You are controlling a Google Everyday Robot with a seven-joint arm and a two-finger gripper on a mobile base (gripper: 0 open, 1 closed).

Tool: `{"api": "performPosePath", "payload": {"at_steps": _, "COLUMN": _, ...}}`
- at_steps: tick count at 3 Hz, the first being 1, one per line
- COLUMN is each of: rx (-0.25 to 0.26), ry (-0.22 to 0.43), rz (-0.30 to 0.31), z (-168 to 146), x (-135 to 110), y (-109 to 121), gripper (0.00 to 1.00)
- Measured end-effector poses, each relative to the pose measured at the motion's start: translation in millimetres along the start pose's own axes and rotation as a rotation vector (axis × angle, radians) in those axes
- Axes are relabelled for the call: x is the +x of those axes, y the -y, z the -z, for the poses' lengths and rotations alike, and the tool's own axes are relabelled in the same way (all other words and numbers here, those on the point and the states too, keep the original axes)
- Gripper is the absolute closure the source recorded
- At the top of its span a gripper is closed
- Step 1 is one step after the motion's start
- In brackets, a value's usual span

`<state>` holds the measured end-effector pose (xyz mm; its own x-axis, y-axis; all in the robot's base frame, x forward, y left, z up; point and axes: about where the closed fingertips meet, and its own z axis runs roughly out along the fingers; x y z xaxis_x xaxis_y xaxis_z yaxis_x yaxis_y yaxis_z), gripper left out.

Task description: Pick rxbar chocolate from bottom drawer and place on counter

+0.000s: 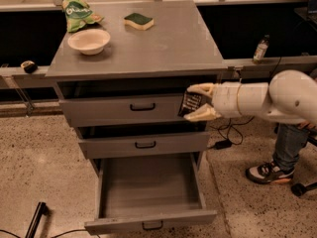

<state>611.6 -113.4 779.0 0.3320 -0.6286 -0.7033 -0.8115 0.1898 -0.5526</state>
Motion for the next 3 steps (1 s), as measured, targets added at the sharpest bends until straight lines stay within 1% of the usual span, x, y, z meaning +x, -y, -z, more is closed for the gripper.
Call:
{"api": "performPosePath", "payload": {"at_steps": 1, "rx": -0.018, "ry": -0.023, "rz": 0.031, "z": 18, "x": -26, "y": 58, "gripper": 1.0}}
{"api": "performPosePath", "payload": {"at_steps": 2, "rx": -0.028, "ry": -0.036, "rz": 0.023, "z": 14, "x": -41, "y": 102, "gripper": 1.0}}
{"api": "performPosePath", "payload": {"at_steps": 3, "rx": -0.002, "ry": -0.035, "rz": -0.096, "z": -1, "x": -37, "y": 143, "gripper": 1.0}}
